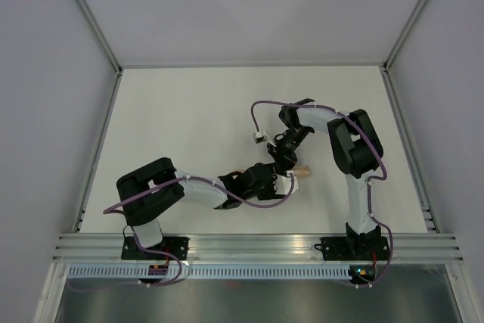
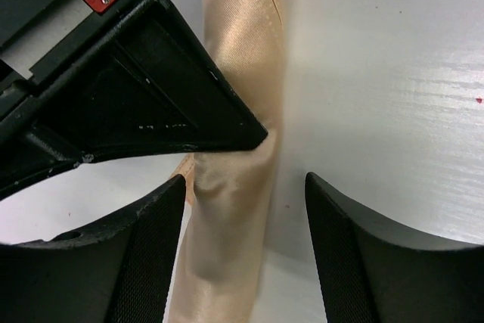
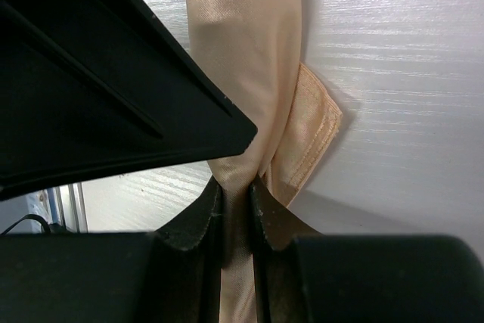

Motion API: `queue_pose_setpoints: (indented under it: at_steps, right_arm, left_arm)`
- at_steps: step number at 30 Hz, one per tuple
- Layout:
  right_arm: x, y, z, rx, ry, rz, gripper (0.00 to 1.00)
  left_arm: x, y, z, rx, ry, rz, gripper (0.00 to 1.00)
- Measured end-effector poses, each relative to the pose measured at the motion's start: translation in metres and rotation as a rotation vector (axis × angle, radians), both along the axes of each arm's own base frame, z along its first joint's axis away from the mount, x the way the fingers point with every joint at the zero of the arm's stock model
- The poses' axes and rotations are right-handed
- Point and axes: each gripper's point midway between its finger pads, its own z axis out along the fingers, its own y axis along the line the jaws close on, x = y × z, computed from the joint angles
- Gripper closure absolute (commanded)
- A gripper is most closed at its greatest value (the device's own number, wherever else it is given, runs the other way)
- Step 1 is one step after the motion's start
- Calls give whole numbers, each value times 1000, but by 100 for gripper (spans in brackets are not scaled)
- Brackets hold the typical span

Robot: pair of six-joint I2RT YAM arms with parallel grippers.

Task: Fold the napkin, place the utensils inside, and roll it up
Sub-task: Roll the napkin at the center of the board.

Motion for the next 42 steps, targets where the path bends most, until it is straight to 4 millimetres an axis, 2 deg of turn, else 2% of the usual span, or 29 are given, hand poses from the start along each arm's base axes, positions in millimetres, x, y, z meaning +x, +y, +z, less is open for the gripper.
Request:
queue_pose_setpoints:
  at_steps: [4, 7, 8, 11, 15, 18, 21, 22, 24, 25, 27, 30, 31, 36, 42]
  right_arm:
    - [-1, 0, 0, -2, 17, -6, 82]
    - [-3, 0, 0, -5, 32, -10, 82]
    - [-3, 0, 0, -6, 35, -9, 82]
    - [-3, 0, 0, -7, 38, -10, 82]
    - [-3, 0, 0, -7, 41, -10, 79]
    - [-3, 0, 0, -8, 41, -10, 71]
    - [-5, 0, 2, -10, 53, -16, 52]
    - [-6, -1, 2, -12, 59, -17, 40]
    - [-11, -1, 9, -13, 98, -33, 30]
    - [-10, -2, 11, -15, 97, -37, 22]
    - [-8, -4, 16, -7, 115, -67, 16]
    - [1, -8, 21, -4, 119, -116, 10]
    - [6, -9, 22, -5, 107, -125, 2]
    - [44, -13, 22, -8, -10, -198, 2]
    - [83, -32, 30, 3, -64, -336, 2]
  left_arm:
    - [4, -4, -1, -4, -9, 0, 36]
    - [8, -5, -3, -5, -11, 8, 44]
    - [10, -5, -3, -5, -11, 11, 51]
    - [13, -4, -6, 1, -5, 16, 54]
    - [14, -3, -8, 3, 12, 8, 67]
    - [14, -4, -9, 10, 28, -1, 74]
    - [14, -5, -10, 22, 47, -9, 79]
    - [14, -5, -10, 25, 52, -11, 80]
    - [15, -6, -11, 32, 65, -16, 81]
    - [15, -6, -11, 34, 70, -18, 81]
    - [14, -7, -11, 37, 75, -22, 81]
    - [19, -9, -11, 34, 79, -18, 81]
    - [20, -9, -12, 33, 83, -14, 81]
    - [23, -10, -12, 26, 115, -10, 80]
    - [27, -11, -13, 10, 193, 7, 79]
